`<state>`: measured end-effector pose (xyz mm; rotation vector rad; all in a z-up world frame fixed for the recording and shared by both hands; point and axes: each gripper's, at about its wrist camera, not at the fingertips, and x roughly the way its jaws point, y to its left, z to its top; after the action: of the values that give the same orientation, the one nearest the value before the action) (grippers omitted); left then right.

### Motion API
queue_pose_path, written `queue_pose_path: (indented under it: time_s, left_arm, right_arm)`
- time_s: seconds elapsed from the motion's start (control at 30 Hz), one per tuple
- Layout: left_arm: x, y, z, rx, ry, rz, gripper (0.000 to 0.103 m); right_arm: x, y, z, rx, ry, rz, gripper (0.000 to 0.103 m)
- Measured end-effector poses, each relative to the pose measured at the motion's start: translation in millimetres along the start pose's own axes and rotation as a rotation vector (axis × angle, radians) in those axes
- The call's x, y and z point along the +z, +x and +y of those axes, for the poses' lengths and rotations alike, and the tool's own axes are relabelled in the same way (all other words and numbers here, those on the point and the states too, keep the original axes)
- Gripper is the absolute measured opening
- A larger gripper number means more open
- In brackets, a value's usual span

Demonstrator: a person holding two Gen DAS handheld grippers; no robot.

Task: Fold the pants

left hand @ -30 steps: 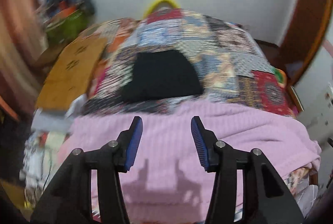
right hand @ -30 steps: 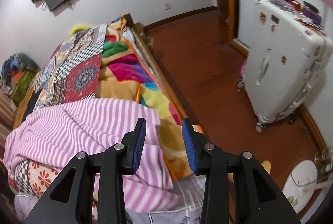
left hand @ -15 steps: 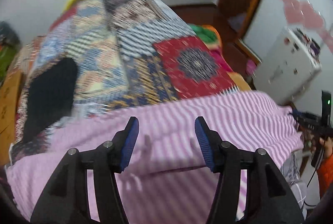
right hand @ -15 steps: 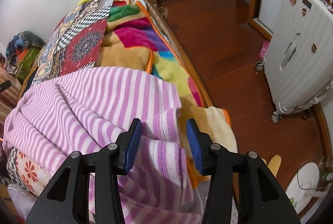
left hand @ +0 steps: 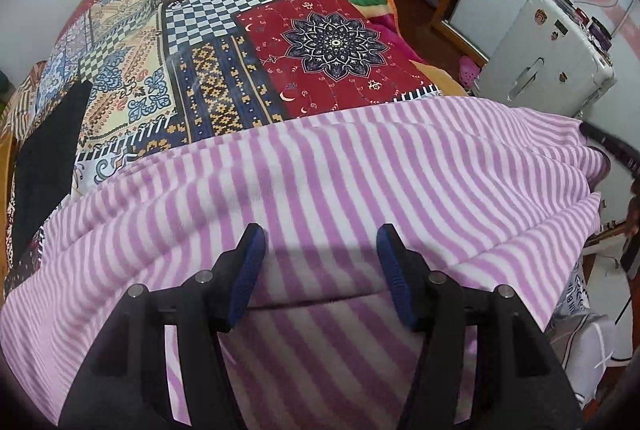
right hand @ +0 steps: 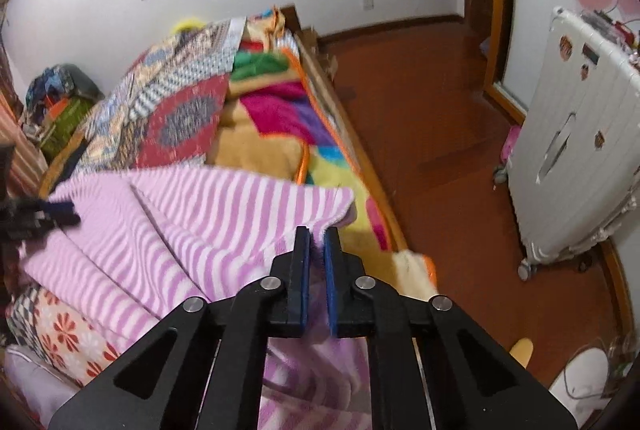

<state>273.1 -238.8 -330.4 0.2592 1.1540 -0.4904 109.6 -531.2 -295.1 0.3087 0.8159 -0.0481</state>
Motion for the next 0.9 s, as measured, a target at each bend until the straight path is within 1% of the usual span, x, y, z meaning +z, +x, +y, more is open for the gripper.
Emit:
queue_pose_path:
  time_s: [0.07,0.1,0.23,0.3,0.37,0.4,0.43,0.5,0.53,0.6,0.63,0.67,0.73,0.9]
  left_arm:
    - [-3,-2,0,0.004,0.002,-0.001,0.061]
    - [-4,-3,0,0.008,0.000,0.001,0.062]
    - [-4,-7,-1,0.016,-0.001,0.005,0.062]
    - [-2,-11,-3,0.016,0.005,0.005,0.062]
    - [2,-17,-6,0.016,0.014,-0.006,0.062]
    - [4,-19,-7,0.015,0.016,-0.013,0.062]
    - [6,-22,-9,0.012,0.018,-0.019,0.062]
    - [9,-28,-14,0.007,0.028,-0.036,0.062]
    - [11,-29,-17,0.008,0.034,-0.042,0.062]
    - [13,-31,-22,0.006,0.045,-0.049,0.063]
    - [13,-31,-23,0.003,0.045,-0.050,0.063]
    - [13,-31,-24,-0.001,0.045,-0.049,0.063]
    - [12,-27,-27,-0.006,0.042,-0.042,0.063]
    - [3,-13,-27,0.001,0.038,-0.003,0.063]
  right_arm:
    - [9,-9,-3,-0.003,0.013,-0.050,0.003]
    - [13,-11,-6,0.003,0.022,-0.058,0.003]
    - [17,-11,-9,-0.001,0.011,-0.020,0.004]
    - [10,-7,-12,0.016,0.029,0.021,0.011]
    - [-2,0,-15,0.019,0.053,0.064,0.037]
    - [-8,3,-15,0.026,0.062,0.079,0.041]
    - [-14,4,-16,0.034,0.070,0.097,0.042]
    - [-26,11,-16,0.055,0.083,0.144,0.042]
    - [-31,12,-14,0.062,0.084,0.152,0.040]
    - [-37,13,-12,0.080,0.088,0.156,0.027]
    - [-38,12,-12,0.088,0.094,0.155,0.012]
    - [-39,11,-11,0.105,0.102,0.151,0.011]
    - [-36,3,-10,0.105,0.099,0.108,0.010]
    - [-9,-28,-1,0.104,0.056,-0.053,0.009]
